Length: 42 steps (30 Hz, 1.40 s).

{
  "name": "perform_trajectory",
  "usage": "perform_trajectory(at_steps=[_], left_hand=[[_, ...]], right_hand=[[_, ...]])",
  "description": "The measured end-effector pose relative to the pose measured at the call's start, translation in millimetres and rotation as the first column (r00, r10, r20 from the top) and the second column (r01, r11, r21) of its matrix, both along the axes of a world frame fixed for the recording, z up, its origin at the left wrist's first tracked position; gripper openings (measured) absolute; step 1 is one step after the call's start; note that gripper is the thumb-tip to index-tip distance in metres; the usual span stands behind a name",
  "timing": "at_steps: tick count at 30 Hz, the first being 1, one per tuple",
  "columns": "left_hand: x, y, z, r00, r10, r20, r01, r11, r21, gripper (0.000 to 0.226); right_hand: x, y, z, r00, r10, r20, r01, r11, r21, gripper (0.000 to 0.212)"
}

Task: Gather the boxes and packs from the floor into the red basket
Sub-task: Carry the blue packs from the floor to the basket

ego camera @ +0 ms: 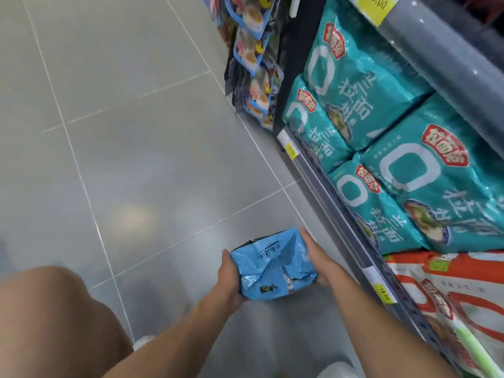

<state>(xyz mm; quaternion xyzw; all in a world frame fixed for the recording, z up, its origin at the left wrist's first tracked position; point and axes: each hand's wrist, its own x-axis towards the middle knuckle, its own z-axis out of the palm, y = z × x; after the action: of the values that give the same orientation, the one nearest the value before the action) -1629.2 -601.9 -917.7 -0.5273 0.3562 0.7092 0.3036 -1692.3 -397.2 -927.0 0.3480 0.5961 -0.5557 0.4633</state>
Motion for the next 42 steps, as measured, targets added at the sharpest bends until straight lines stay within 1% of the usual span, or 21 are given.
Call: perform_trajectory(at_steps=[4, 7, 12, 16, 18, 21, 23, 25, 27, 29, 32, 35, 37, 39, 42], left_hand=[[-9, -5, 50, 0.997, -0.063, -0.037, 0.061, 0.997, -0.053, 0.08], [-15, -12, 106, 0.99, -0.128, -0.065, 0.123, 0.989, -0.076, 0.078], [-17, -25, 238, 0.982, -0.163, -0.091, 0.156, 0.985, -0.076, 0.075], [-14, -39, 354, 0.965, -0.234, -0.116, 0.231, 0.972, -0.036, 0.083], [-12, -46, 418, 0.959, -0.258, -0.117, 0.257, 0.966, -0.027, 0.083], [-3, -46, 494, 0.944, -0.308, -0.121, 0.304, 0.951, -0.048, 0.082], [5, -44, 548, 0.92, -0.372, -0.124, 0.36, 0.927, -0.106, 0.077], [11, -43, 592, 0.892, -0.432, -0.133, 0.402, 0.893, -0.201, 0.069], [16, -40, 635, 0.866, -0.478, -0.149, 0.426, 0.86, -0.283, 0.062], [21, -33, 674, 0.838, -0.514, -0.182, 0.441, 0.836, -0.327, 0.056], [27, -18, 714, 0.768, -0.609, -0.2, 0.503, 0.766, -0.4, 0.055], [30, 2, 748, 0.663, -0.706, -0.25, 0.544, 0.684, -0.486, 0.058], [29, 17, 768, 0.577, -0.764, -0.288, 0.569, 0.629, -0.529, 0.059], [35, 35, 782, 0.471, -0.819, -0.327, 0.627, 0.571, -0.529, 0.06], [56, 55, 789, 0.315, -0.874, -0.37, 0.699, 0.477, -0.532, 0.057]], right_hand=[[2, -7, 46, 0.999, -0.037, -0.023, 0.037, 0.999, 0.004, 0.081], [6, -18, 96, 0.996, -0.076, -0.034, 0.077, 0.997, 0.009, 0.083], [20, -36, 209, 0.986, -0.159, -0.051, 0.158, 0.987, -0.024, 0.084], [29, -43, 318, 0.979, -0.186, -0.078, 0.177, 0.978, -0.108, 0.081], [35, -45, 380, 0.979, -0.192, -0.071, 0.179, 0.972, -0.154, 0.082], [49, -44, 458, 0.968, -0.24, -0.067, 0.224, 0.956, -0.191, 0.08], [61, -37, 512, 0.965, -0.255, -0.064, 0.236, 0.947, -0.218, 0.08], [69, -29, 558, 0.962, -0.262, -0.081, 0.238, 0.944, -0.227, 0.083], [81, -19, 602, 0.959, -0.267, -0.096, 0.237, 0.94, -0.244, 0.085], [96, -5, 641, 0.95, -0.298, -0.098, 0.259, 0.922, -0.289, 0.086], [123, 15, 681, 0.932, -0.342, -0.12, 0.29, 0.903, -0.318, 0.085], [157, 30, 711, 0.89, -0.425, -0.164, 0.339, 0.858, -0.385, 0.085], [180, 40, 730, 0.839, -0.503, -0.208, 0.391, 0.823, -0.413, 0.084], [212, 50, 750, 0.771, -0.584, -0.255, 0.479, 0.795, -0.373, 0.082], [270, 55, 764, 0.637, -0.699, -0.325, 0.626, 0.715, -0.312, 0.08]])
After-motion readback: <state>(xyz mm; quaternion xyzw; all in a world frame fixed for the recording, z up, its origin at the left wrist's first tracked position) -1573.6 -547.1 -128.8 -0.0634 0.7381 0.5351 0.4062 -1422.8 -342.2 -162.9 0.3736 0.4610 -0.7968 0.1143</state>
